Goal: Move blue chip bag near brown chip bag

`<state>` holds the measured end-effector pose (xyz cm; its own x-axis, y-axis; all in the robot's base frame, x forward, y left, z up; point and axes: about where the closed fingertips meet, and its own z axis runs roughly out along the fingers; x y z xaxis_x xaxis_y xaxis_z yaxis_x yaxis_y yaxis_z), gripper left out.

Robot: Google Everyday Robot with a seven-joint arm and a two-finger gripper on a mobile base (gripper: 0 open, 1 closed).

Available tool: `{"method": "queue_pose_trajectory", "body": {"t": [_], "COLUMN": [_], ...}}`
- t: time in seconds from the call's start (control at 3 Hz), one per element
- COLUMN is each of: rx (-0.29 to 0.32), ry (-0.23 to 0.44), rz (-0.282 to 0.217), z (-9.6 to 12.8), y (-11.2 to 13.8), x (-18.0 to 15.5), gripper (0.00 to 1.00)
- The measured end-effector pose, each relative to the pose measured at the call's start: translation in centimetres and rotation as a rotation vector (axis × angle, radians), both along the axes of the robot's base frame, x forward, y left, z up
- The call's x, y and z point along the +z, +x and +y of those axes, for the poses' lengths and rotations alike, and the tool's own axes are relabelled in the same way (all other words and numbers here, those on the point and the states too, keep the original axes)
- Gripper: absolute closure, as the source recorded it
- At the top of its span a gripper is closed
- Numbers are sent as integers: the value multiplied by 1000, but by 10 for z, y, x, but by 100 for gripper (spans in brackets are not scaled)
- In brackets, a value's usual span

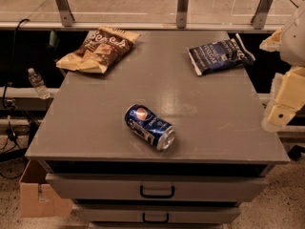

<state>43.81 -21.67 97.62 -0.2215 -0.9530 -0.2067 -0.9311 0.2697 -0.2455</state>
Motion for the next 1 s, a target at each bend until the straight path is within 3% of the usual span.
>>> {"method": "queue_pose_trajectory", "body": {"t": [0.33, 0.67, 1.0], "rx": [0, 3, -25], "ry": [0, 32, 80], "rz": [0, -4, -44], "z": [0, -9, -28], "y": [0, 22, 83], "x": [0, -6, -18], "gripper": [0, 0, 0]}}
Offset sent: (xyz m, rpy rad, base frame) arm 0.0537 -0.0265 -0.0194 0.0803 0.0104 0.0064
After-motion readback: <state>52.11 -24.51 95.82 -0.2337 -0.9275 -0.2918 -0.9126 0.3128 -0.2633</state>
